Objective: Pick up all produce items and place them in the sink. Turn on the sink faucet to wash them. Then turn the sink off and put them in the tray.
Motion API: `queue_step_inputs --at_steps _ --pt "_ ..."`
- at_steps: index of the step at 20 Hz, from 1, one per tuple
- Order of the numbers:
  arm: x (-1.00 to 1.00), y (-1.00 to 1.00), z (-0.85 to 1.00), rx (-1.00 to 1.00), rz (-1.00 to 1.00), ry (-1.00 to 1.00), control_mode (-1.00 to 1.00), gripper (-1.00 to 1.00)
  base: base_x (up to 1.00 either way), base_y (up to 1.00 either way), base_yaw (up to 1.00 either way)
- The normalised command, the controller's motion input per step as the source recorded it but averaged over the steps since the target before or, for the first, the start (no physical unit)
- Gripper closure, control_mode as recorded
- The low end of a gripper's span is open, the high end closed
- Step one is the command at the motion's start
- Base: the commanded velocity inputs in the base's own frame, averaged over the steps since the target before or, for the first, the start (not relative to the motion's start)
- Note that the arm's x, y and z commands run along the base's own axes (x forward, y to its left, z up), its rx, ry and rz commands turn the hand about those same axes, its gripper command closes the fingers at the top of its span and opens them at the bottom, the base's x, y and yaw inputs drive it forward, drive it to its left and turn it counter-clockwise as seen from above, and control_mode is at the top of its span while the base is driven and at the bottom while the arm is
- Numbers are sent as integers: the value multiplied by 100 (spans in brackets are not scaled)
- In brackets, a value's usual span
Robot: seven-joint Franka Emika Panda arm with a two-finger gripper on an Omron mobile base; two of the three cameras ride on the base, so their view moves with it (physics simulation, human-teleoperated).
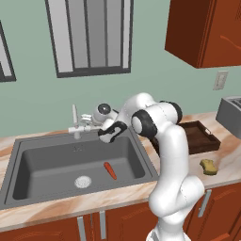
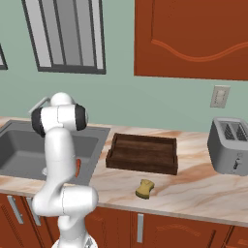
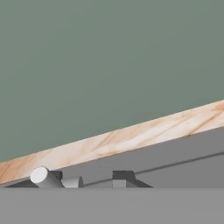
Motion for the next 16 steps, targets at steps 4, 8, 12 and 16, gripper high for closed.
queue_step_inputs --at_steps 4,8,12,16 --pt "-5 -28 -27 3 -1 0 -100 100 0 0 0" --pt "-4 -25 -26 3 0 0 -100 100 0 0 0" --pt "0 -11 -17 2 0 0 -100 100 0 0 0" --pt "0 0 -9 0 0 0 -100 100 0 0 0"
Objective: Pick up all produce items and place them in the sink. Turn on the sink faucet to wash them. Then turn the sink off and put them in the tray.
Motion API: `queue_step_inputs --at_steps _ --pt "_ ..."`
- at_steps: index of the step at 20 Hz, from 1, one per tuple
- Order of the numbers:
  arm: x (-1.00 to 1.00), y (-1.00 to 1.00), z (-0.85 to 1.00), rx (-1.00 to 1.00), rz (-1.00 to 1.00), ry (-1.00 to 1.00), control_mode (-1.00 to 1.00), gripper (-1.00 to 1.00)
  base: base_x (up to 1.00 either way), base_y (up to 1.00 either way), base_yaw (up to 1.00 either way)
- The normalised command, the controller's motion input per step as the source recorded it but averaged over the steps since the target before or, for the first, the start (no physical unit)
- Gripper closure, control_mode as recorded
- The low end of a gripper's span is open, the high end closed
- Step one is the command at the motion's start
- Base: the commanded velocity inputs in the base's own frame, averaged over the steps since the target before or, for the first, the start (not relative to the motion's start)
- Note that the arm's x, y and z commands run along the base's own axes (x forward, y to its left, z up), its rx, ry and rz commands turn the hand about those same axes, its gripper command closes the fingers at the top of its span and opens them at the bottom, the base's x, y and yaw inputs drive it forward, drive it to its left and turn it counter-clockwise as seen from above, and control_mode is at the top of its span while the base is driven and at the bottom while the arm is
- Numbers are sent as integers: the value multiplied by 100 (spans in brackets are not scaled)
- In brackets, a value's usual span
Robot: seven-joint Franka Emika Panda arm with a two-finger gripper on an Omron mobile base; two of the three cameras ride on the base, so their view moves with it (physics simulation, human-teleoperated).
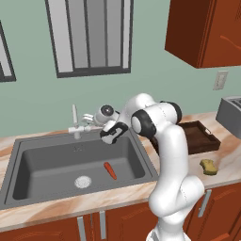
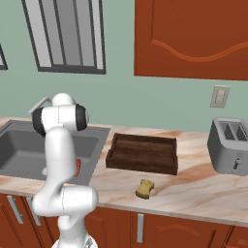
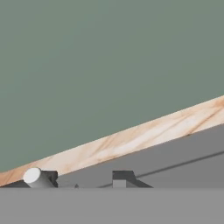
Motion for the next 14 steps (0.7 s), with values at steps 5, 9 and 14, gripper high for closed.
queue_step_inputs --at_steps 5,9,14 --pt "-6 -5 -22 0 0 4 -100 100 0 0 0" --pt "-17 -16 -35 1 -1 9 -100 100 0 0 0" --pt "-17 -18 -37 1 -1 7 -100 100 0 0 0"
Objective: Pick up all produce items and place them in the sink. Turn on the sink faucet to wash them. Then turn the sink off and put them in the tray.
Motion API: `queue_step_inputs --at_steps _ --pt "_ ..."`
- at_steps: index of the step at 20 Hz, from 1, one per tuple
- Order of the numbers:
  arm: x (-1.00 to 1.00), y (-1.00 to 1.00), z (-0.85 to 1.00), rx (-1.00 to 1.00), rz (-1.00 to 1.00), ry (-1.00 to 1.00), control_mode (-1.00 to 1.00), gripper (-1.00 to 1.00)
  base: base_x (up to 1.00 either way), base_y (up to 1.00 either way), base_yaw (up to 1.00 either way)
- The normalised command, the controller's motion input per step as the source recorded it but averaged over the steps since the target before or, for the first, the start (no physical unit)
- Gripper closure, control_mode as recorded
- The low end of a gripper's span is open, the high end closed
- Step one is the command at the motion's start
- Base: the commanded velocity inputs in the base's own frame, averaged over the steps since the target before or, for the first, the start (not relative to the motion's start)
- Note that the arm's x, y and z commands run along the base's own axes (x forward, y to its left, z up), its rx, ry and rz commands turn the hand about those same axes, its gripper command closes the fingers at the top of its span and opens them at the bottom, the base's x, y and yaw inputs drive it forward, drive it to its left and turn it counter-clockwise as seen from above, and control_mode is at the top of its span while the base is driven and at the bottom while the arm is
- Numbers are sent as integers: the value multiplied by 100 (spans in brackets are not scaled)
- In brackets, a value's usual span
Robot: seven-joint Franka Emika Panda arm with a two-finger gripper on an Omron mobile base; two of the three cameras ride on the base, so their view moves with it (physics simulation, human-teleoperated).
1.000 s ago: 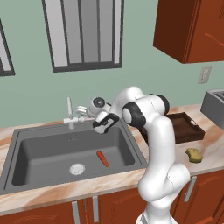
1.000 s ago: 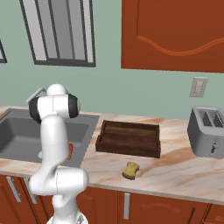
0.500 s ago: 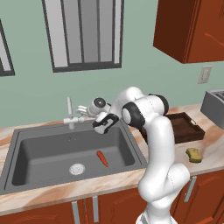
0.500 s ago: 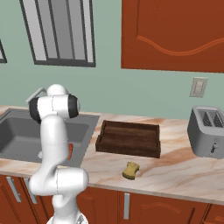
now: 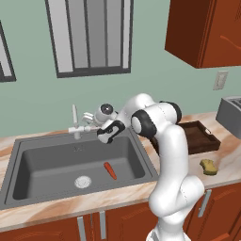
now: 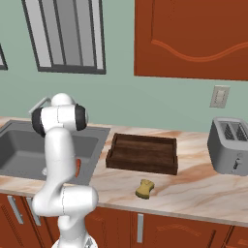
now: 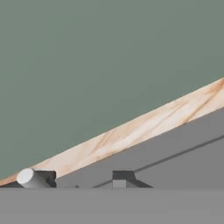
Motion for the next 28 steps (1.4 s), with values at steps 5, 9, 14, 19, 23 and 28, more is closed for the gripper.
queue_step_inputs --at_steps 5,9,14,19,23,28 --pt "-21 -23 -41 1 -1 6 -100 100 0 0 0" --pt "-24 -26 -45 1 0 4 -100 100 0 0 0" --pt "-27 -31 -49 1 0 1 -100 100 0 0 0" --pt "-31 -32 -56 0 0 0 -100 100 0 0 0" --pt "-23 -23 -44 0 0 0 -100 100 0 0 0" --pt "0 3 -7 0 8 -7 -100 100 0 0 0"
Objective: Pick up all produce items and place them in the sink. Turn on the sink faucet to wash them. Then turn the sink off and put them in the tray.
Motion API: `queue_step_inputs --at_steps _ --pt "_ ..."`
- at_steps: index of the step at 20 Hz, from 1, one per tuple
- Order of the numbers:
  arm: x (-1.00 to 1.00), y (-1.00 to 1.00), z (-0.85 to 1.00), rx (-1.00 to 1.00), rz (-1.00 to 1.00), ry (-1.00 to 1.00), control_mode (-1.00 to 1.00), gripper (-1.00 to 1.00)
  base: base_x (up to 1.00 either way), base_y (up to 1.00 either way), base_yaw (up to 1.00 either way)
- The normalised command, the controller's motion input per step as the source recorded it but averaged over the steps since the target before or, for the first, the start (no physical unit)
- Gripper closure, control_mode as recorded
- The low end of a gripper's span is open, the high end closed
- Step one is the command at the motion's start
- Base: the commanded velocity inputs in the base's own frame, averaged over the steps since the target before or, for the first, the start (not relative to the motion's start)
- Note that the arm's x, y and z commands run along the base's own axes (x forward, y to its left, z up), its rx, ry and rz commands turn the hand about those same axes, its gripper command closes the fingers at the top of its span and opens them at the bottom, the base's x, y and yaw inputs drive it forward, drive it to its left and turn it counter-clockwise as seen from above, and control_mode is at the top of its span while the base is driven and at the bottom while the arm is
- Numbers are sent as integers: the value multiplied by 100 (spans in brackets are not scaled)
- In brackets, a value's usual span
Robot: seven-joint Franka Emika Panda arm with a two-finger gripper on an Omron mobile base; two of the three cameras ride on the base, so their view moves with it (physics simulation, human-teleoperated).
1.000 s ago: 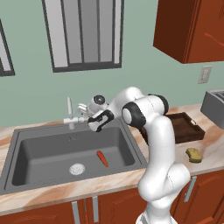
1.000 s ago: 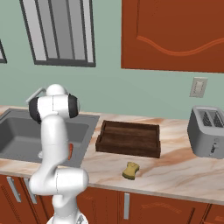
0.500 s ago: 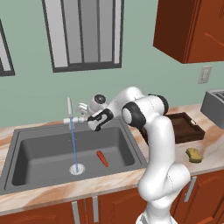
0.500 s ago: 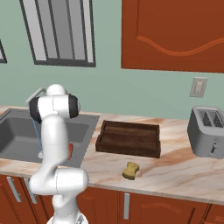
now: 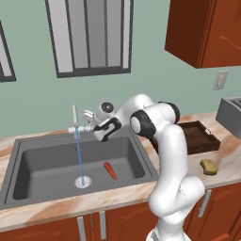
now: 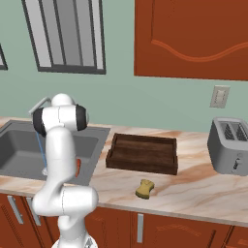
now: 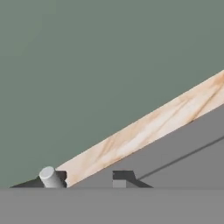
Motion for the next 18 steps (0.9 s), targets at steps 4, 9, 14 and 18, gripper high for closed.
queue_step_inputs --at_steps 4,9,14,18 --pt "-1 3 0 0 7 -3 -100 100 0 0 0" --pt "0 0 0 0 9 0 -100 100 0 0 0" --pt "1 4 -1 0 18 -2 -100 100 0 0 0" --pt "6 11 -7 0 24 -5 -100 100 0 0 0"
